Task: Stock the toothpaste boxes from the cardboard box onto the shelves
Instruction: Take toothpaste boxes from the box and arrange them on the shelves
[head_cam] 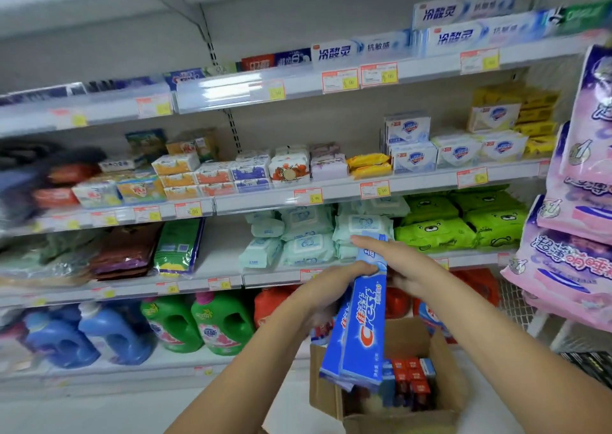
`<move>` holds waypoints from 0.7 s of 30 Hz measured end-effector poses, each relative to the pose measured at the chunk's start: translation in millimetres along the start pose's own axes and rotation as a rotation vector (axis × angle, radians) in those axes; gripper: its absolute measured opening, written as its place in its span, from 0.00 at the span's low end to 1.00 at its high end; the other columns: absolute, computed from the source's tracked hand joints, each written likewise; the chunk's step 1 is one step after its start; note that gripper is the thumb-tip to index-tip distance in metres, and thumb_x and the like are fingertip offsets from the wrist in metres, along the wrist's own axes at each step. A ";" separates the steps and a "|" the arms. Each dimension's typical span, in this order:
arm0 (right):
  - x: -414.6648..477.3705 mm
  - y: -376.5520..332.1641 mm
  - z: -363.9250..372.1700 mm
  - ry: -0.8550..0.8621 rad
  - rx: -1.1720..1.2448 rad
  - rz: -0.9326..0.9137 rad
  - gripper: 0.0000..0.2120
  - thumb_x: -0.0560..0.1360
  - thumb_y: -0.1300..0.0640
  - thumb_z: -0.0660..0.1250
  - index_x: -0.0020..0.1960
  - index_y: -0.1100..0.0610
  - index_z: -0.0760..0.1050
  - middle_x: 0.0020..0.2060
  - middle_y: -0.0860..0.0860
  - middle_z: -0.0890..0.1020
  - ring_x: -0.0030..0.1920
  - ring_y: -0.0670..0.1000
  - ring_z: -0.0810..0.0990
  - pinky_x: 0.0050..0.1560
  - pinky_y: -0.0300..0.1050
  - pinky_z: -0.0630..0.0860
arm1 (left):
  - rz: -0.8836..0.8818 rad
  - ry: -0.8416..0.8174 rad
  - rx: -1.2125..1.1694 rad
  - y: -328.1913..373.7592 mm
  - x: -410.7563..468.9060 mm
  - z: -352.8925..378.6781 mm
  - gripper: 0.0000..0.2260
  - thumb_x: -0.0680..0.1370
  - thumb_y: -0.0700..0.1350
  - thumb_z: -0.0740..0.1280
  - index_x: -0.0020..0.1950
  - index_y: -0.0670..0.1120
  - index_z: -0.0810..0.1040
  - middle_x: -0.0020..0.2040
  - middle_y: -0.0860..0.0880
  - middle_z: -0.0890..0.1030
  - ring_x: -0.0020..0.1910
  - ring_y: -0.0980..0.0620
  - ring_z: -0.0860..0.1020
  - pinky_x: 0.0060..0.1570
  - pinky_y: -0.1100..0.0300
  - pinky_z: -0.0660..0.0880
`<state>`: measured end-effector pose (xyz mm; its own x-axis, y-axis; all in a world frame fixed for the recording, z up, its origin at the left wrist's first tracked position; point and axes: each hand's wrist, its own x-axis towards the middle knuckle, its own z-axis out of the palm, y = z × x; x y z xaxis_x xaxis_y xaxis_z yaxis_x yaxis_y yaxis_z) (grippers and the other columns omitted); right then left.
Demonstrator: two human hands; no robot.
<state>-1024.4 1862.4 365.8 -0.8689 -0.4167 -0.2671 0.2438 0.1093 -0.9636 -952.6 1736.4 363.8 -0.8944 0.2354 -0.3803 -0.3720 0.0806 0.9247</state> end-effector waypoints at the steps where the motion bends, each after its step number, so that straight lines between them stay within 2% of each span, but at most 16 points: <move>1: 3.2 -7.9 4.5 0.012 0.028 -0.005 0.09 0.72 0.52 0.71 0.42 0.56 0.76 0.29 0.51 0.82 0.33 0.51 0.81 0.40 0.44 0.77 | -0.007 0.010 0.000 6.2 -6.0 -2.4 0.12 0.78 0.54 0.64 0.43 0.46 0.72 0.32 0.51 0.79 0.30 0.56 0.78 0.38 0.64 0.74; 3: 7.8 -28.3 10.5 0.048 0.089 -0.048 0.08 0.72 0.52 0.71 0.40 0.55 0.76 0.28 0.50 0.82 0.30 0.49 0.80 0.36 0.42 0.77 | -0.009 0.019 0.049 13.5 -17.6 -10.2 0.15 0.74 0.58 0.68 0.44 0.46 0.72 0.36 0.50 0.81 0.34 0.54 0.79 0.42 0.61 0.76; 5: 12.3 -52.6 13.6 0.102 0.138 -0.116 0.09 0.73 0.52 0.71 0.39 0.54 0.73 0.31 0.51 0.82 0.33 0.49 0.80 0.38 0.42 0.75 | 0.022 0.058 0.126 19.0 -30.7 -21.0 0.22 0.67 0.60 0.72 0.49 0.46 0.74 0.44 0.46 0.82 0.41 0.49 0.79 0.48 0.56 0.76; 7: 18.0 -76.9 18.2 0.140 0.188 -0.180 0.09 0.73 0.51 0.70 0.39 0.53 0.72 0.34 0.51 0.81 0.35 0.50 0.79 0.38 0.42 0.74 | 0.088 0.118 0.140 25.5 -44.4 -36.2 0.27 0.63 0.61 0.73 0.55 0.47 0.76 0.47 0.47 0.82 0.43 0.50 0.79 0.46 0.59 0.75; 9: 25.3 -98.5 26.1 0.156 0.249 -0.252 0.08 0.73 0.51 0.71 0.40 0.51 0.73 0.36 0.51 0.80 0.35 0.49 0.79 0.37 0.41 0.72 | 0.165 0.208 0.097 33.4 -58.4 -53.2 0.26 0.64 0.61 0.73 0.59 0.51 0.77 0.48 0.50 0.83 0.42 0.53 0.78 0.45 0.61 0.74; 11: 32.8 -116.4 38.3 0.170 0.295 -0.296 0.09 0.72 0.49 0.72 0.44 0.51 0.73 0.39 0.51 0.80 0.36 0.49 0.79 0.39 0.42 0.72 | 0.262 0.301 -0.006 39.0 -70.3 -67.1 0.23 0.67 0.56 0.74 0.60 0.53 0.78 0.48 0.52 0.83 0.43 0.55 0.79 0.46 0.61 0.76; 14: 40.5 -138.3 64.2 0.190 0.375 -0.306 0.14 0.72 0.47 0.71 0.48 0.53 0.69 0.38 0.51 0.79 0.35 0.48 0.78 0.36 0.42 0.73 | 0.462 0.506 -0.197 41.8 -78.8 -76.1 0.24 0.65 0.51 0.76 0.59 0.47 0.78 0.49 0.49 0.83 0.44 0.55 0.80 0.46 0.61 0.76; 16: 43.6 -147.4 84.3 0.203 0.458 -0.295 0.15 0.73 0.47 0.70 0.50 0.54 0.68 0.38 0.50 0.78 0.34 0.47 0.77 0.34 0.41 0.73 | 0.533 0.680 -0.182 42.8 -80.4 -75.7 0.25 0.66 0.56 0.75 0.59 0.49 0.76 0.54 0.48 0.82 0.47 0.56 0.80 0.45 0.67 0.75; 18: 46.0 -152.8 103.6 0.233 0.519 -0.292 0.18 0.72 0.46 0.71 0.53 0.55 0.68 0.41 0.51 0.78 0.34 0.47 0.78 0.33 0.40 0.72 | 0.557 0.835 -0.171 46.2 -80.7 -75.8 0.27 0.66 0.59 0.74 0.61 0.53 0.73 0.57 0.51 0.77 0.51 0.58 0.79 0.40 0.72 0.74; 19: 47.0 -154.8 112.8 0.240 0.537 -0.293 0.20 0.72 0.46 0.71 0.55 0.56 0.67 0.43 0.52 0.79 0.35 0.47 0.78 0.32 0.40 0.72 | 0.573 0.890 -0.209 48.9 -81.5 -77.6 0.28 0.65 0.59 0.75 0.62 0.53 0.71 0.59 0.52 0.75 0.54 0.57 0.78 0.43 0.71 0.75; 21: 48.4 -158.4 128.0 0.229 0.556 -0.301 0.21 0.73 0.44 0.69 0.56 0.56 0.66 0.44 0.51 0.78 0.37 0.46 0.79 0.31 0.40 0.72 | 0.577 0.944 -0.289 55.5 -83.6 -88.1 0.30 0.62 0.60 0.75 0.61 0.52 0.72 0.59 0.49 0.76 0.54 0.52 0.79 0.53 0.58 0.78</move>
<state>-1050.0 1709.4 506.3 -0.9881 -0.1481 -0.0412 0.1093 -0.4886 -0.8656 -920.3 1635.9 445.6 -0.7348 -0.6662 0.1273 0.2209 -0.0576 0.9736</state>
